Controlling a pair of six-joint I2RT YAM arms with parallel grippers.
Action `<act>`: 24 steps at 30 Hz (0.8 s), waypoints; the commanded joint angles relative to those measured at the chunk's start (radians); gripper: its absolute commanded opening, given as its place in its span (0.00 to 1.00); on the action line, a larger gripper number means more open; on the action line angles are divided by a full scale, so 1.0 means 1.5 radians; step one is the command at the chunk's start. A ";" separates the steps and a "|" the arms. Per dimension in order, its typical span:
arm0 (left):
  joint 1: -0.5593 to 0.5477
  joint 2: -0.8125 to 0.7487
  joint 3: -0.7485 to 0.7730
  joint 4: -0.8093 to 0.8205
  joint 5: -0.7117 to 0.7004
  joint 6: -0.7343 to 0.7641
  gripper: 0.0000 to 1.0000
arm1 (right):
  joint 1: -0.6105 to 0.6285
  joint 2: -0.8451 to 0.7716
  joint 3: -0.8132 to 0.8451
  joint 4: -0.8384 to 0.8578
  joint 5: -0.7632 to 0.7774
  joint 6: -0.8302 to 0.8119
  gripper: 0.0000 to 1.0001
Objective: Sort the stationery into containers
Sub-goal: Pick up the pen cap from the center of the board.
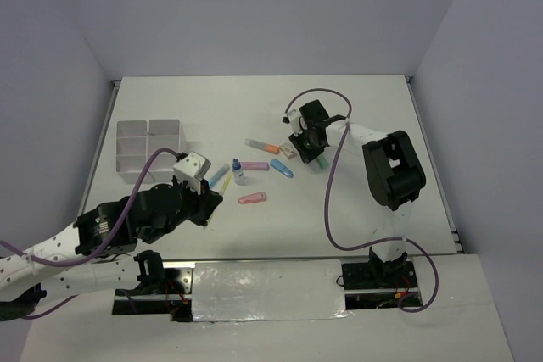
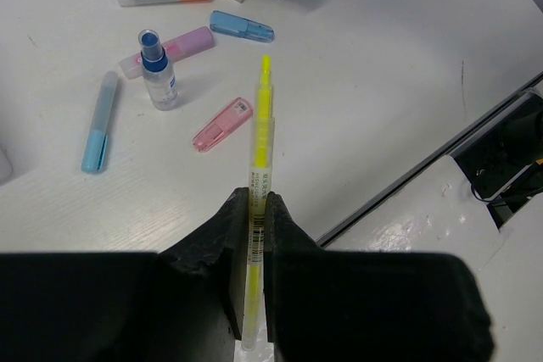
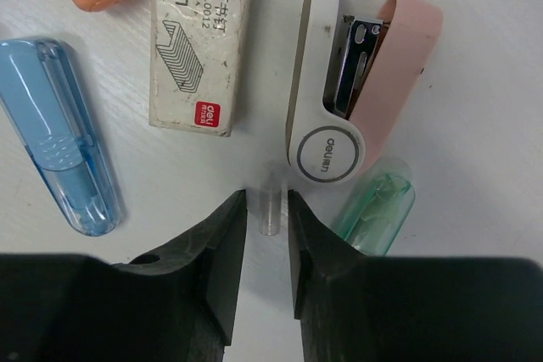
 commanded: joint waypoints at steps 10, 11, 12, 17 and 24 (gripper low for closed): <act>0.003 -0.009 -0.005 0.033 0.013 0.009 0.00 | 0.000 -0.060 -0.060 0.019 -0.074 0.134 0.00; 0.003 -0.008 -0.008 0.038 0.018 0.006 0.00 | 0.000 -0.123 -0.075 0.038 -0.084 0.162 0.00; 0.002 -0.006 -0.010 0.043 0.022 0.002 0.00 | 0.001 -0.162 -0.113 0.061 -0.094 0.191 0.00; 0.003 -0.001 -0.050 0.170 0.070 -0.032 0.00 | 0.011 -0.471 -0.306 0.290 -0.032 0.500 0.00; 0.005 0.048 -0.147 0.465 0.126 -0.084 0.00 | 0.129 -0.787 -0.532 0.574 0.200 0.838 0.00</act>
